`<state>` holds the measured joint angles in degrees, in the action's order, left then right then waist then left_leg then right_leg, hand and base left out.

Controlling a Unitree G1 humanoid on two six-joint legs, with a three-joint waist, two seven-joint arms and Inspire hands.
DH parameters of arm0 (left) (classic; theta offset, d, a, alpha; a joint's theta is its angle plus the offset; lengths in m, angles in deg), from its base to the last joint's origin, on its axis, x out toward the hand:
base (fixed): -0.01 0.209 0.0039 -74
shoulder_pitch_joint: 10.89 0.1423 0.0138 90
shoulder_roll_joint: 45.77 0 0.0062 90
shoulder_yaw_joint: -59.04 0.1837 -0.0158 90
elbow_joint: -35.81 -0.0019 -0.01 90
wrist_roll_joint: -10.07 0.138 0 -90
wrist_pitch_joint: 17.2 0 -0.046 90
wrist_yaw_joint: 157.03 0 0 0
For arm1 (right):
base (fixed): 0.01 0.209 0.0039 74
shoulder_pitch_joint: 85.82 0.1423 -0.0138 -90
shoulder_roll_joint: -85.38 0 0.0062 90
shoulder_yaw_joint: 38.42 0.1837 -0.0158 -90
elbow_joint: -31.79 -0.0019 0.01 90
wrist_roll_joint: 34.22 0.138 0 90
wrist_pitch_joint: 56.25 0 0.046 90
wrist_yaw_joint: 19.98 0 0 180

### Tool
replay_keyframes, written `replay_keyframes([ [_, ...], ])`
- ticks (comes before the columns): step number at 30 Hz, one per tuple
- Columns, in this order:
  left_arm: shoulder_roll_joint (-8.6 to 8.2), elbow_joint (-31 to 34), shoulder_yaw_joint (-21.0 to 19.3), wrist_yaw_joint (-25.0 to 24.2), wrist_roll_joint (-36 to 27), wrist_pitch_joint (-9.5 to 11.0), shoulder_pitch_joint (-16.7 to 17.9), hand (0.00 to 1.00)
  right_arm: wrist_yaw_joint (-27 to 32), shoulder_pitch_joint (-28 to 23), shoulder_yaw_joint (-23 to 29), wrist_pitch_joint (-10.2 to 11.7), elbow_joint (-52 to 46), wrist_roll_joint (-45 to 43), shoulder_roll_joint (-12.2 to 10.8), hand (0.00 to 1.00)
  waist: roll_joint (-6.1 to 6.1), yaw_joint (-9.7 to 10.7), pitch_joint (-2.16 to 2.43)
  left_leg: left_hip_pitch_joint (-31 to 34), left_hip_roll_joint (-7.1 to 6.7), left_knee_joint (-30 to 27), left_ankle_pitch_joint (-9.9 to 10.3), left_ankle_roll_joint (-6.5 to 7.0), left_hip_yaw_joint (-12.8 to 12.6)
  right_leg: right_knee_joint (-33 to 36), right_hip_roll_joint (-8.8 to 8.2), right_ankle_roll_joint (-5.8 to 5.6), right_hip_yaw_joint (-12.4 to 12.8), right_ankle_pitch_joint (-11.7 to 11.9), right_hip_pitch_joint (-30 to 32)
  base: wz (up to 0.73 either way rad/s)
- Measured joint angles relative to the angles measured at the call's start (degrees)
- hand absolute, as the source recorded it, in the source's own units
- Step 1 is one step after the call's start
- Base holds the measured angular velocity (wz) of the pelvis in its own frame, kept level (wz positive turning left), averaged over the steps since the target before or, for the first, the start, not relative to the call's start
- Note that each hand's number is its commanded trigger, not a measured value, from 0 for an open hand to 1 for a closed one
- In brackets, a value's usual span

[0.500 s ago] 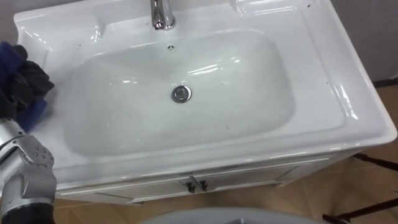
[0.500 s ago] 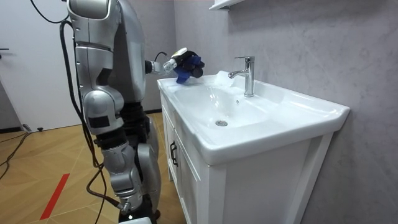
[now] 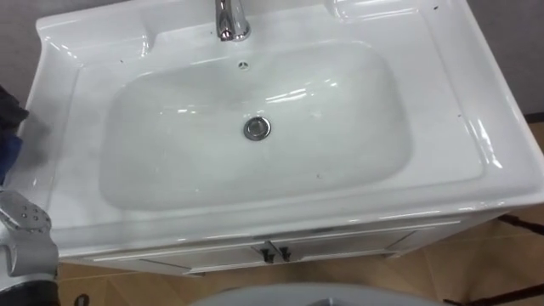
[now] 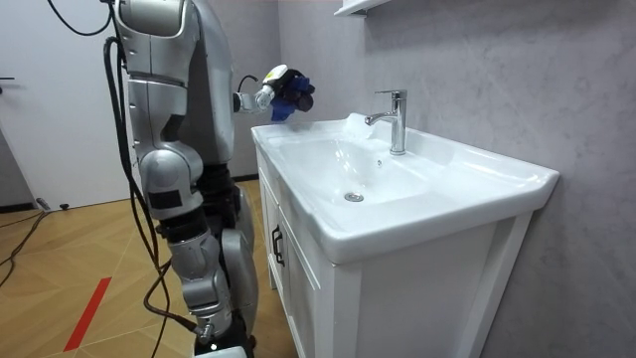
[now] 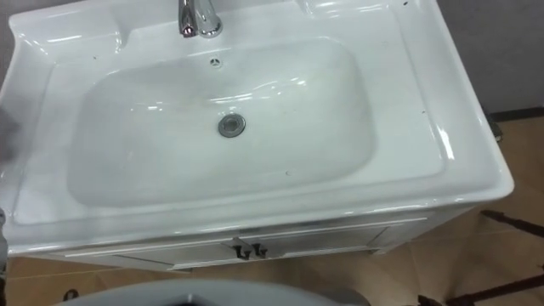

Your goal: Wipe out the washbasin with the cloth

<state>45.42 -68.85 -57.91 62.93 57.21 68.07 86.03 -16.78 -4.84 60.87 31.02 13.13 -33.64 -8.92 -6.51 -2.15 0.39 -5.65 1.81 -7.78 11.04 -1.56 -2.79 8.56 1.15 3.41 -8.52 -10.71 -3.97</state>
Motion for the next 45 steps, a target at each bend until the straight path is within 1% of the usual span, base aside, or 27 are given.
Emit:
replay_keyframes([
  [2,0.0,0.0,0.0,0.0,0.0,0.0,0.0,0.0,0.0,0.0,1.0,-0.6,0.0,0.0,0.0,0.0,-0.03,0.0,-0.02,0.0,0.0,0.0,0.0,0.0,0.0,0.0,-0.02,-0.01,0.0,0.0,0.0,0.0],
  [5,0.0,0.0,0.0,0.0,-0.1,-0.1,0.0,0.0,0.1,-0.1,1.1,-1.1,0.0,-0.2,0.1,0.0,-0.01,0.1,-0.04,0.0,0.0,0.0,0.0,0.0,-0.1,0.1,-0.05,-0.03,0.0,0.0,0.1,0.0],
  [10,0.0,0.0,0.1,-0.3,-0.2,-0.1,0.0,0.0,-0.2,0.0,1.0,-1.1,-0.1,-0.2,0.1,0.0,0.3,0.3,-0.1,0.0,-0.02,0.0,0.0,0.0,-0.1,0.1,-0.04,-0.06,-0.2,0.0,0.0,0.0],
  [14,-0.01,0.0,0.3,-1.3,-0.3,-0.1,0.0,0.0,-0.3,0.1,0.6,-0.9,-0.2,0.0,0.0,0.0,0.87,0.5,-0.42,0.0,-0.02,0.0,0.0,0.0,0.0,0.1,-0.05,-0.06,-0.2,0.0,-0.1,0.0],
  [19,-0.01,0.0,0.9,-2.1,-0.4,-0.1,0.0,0.01,-0.3,0.3,0.6,-0.5,-0.2,1.1,0.0,0.0,1.33,0.7,-0.46,0.2,-0.07,0.0,0.0,0.0,0.0,0.1,-0.05,-0.07,-0.3,0.0,-0.3,0.0],
  [20,-0.01,0.0,1.5,-2.1,-0.3,-0.1,0.0,0.62,-0.3,0.3,0.6,-0.5,-0.3,1.0,0.0,0.0,1.32,0.7,-0.45,0.2,-0.1,0.1,0.0,0.0,0.0,0.1,-0.05,-0.07,-0.3,0.0,-0.3,0.0],
  [21,-0.01,0.0,1.8,-2.1,-0.3,-0.1,0.0,0.79,-0.3,0.4,0.6,-0.4,-0.3,0.9,0.0,0.0,1.33,0.8,-0.45,0.2,-0.12,0.1,0.0,0.0,0.0,0.1,-0.05,-0.08,-0.3,0.0,-0.3,0.0],
  [22,-0.01,0.0,2.5,-2.2,-0.3,0.0,0.0,0.79,-0.3,0.5,0.6,-0.4,-0.4,0.8,0.0,0.0,1.32,0.8,-0.45,0.2,-0.12,0.1,0.0,0.0,0.0,0.1,-0.05,-0.09,-0.3,0.0,-0.3,0.0],
  [23,-0.01,0.0,2.7,-2.4,-0.3,0.0,0.1,1.0,-0.3,0.7,0.6,-0.4,-0.4,0.8,0.0,0.0,1.37,0.9,-0.45,0.2,-0.12,0.1,0.0,0.0,0.0,0.1,-0.04,-0.09,-0.2,0.0,-0.3,0.0],
  [26,-0.01,0.0,2.7,-3.2,-0.3,0.0,0.1,1.0,-0.3,0.9,0.7,-0.4,-0.4,0.8,0.0,0.0,1.41,1.3,-0.43,0.2,-0.11,0.1,0.0,0.0,0.0,0.0,-0.02,-0.1,0.0,0.0,-0.2,0.0],
  [28,-0.01,0.0,2.7,-4.2,-0.3,-0.1,0.2,0.67,-0.3,0.9,0.7,-0.4,-0.3,0.8,-0.1,0.0,1.54,1.8,-0.37,0.2,-0.11,0.1,0.0,0.01,-0.1,0.0,-0.04,-0.1,0.0,0.0,-0.3,0.0],
  [29,-0.02,0.0,2.7,-4.8,-0.3,-0.2,0.2,0.63,-0.3,0.9,0.7,-0.4,-0.3,0.7,-0.2,0.0,1.6,2.0,-0.35,0.1,-0.11,0.1,0.0,0.0,-0.1,0.1,-0.03,-0.09,0.1,0.0,-0.3,0.0],
  [30,-0.02,0.0,2.7,-5.1,-0.3,-0.2,0.2,0.69,-0.3,0.9,0.7,-0.4,-0.3,0.7,-0.2,0.0,1.66,2.0,-0.35,0.1,-0.1,0.1,0.0,0.01,-0.1,0.1,-0.03,-0.1,0.1,0.0,-0.3,0.0],
  [32,-0.02,0.0,2.7,-6.0,-0.3,-0.4,0.2,0.68,-0.3,0.8,0.7,-0.4,-0.3,0.7,-0.2,0.0,1.92,2.1,-0.28,0.1,-0.1,0.1,0.0,0.01,-0.2,0.1,-0.03,-0.09,0.3,0.0,-0.3,0.0],
  [34,-0.02,0.0,2.7,-6.8,-0.2,-0.6,0.2,1.0,-0.3,0.6,0.7,-0.4,-0.3,0.5,-0.2,0.0,2.13,2.1,-0.16,0.1,-0.09,0.1,0.0,0.01,-0.2,0.1,-0.03,-0.1,0.4,0.0,-0.3,0.0],
  [35,-0.02,0.0,2.8,-7.0,-0.2,-1.0,0.2,0.95,-0.3,0.5,0.7,-0.4,-0.3,0.3,-0.2,0.0,2.23,2.1,-0.12,0.0,-0.09,0.1,0.0,0.01,-0.2,0.1,-0.03,-0.1,0.4,0.0,-0.4,0.0],
  [36,-0.02,0.0,2.9,-7.0,-0.2,-1.2,0.2,0.7,-0.3,0.5,0.7,-0.4,-0.3,0.3,-0.2,0.0,2.27,2.2,-0.12,0.0,-0.09,0.1,0.0,0.01,-0.2,0.1,-0.02,-0.11,0.4,0.0,-0.4,0.0],
  [37,-0.02,0.0,2.9,-7.1,-0.3,-1.3,0.2,0.51,-0.3,0.4,0.7,-0.4,-0.3,0.2,-0.2,0.0,2.29,2.2,-0.12,0.0,-0.09,0.1,0.0,0.01,-0.2,0.1,-0.02,-0.13,0.4,0.0,-0.4,0.0],
  [38,-0.02,0.0,2.9,-7.2,-0.3,-1.3,0.2,0.45,-0.3,0.4,0.7,-0.4,-0.3,0.0,-0.2,0.0,2.29,2.2,-0.12,0.0,-0.09,0.1,0.0,0.01,-0.2,0.1,-0.03,-0.15,0.4,0.0,-0.4,0.0],
  [39,-0.02,0.0,2.9,-7.2,-0.3,-1.3,0.2,0.25,-0.3,0.3,0.7,-0.4,-0.3,-0.2,-0.2,0.0,2.28,2.3,-0.12,0.0,-0.09,0.1,0.0,0.01,-0.2,0.1,-0.03,-0.16,0.4,0.0,-0.4,0.0],
  [40,-0.02,0.0,2.9,-7.2,-0.3,-1.3,0.2,0.01,-0.3,0.3,0.7,-0.4,-0.3,-0.4,-0.2,0.0,2.27,2.4,-0.13,-0.1,-0.09,0.1,0.0,0.01,-0.2,0.1,-0.04,-0.17,0.4,0.0,-0.4,0.0],
  [45,-0.02,0.0,2.9,-7.2,-0.3,-1.3,0.2,0.0,-0.2,-0.1,0.7,-0.5,-0.3,-0.9,-0.2,0.0,2.2,2.4,-0.25,-0.6,-0.08,0.1,0.0,0.01,-0.2,0.1,-0.06,-0.18,0.5,0.0,-0.9,0.0],
])
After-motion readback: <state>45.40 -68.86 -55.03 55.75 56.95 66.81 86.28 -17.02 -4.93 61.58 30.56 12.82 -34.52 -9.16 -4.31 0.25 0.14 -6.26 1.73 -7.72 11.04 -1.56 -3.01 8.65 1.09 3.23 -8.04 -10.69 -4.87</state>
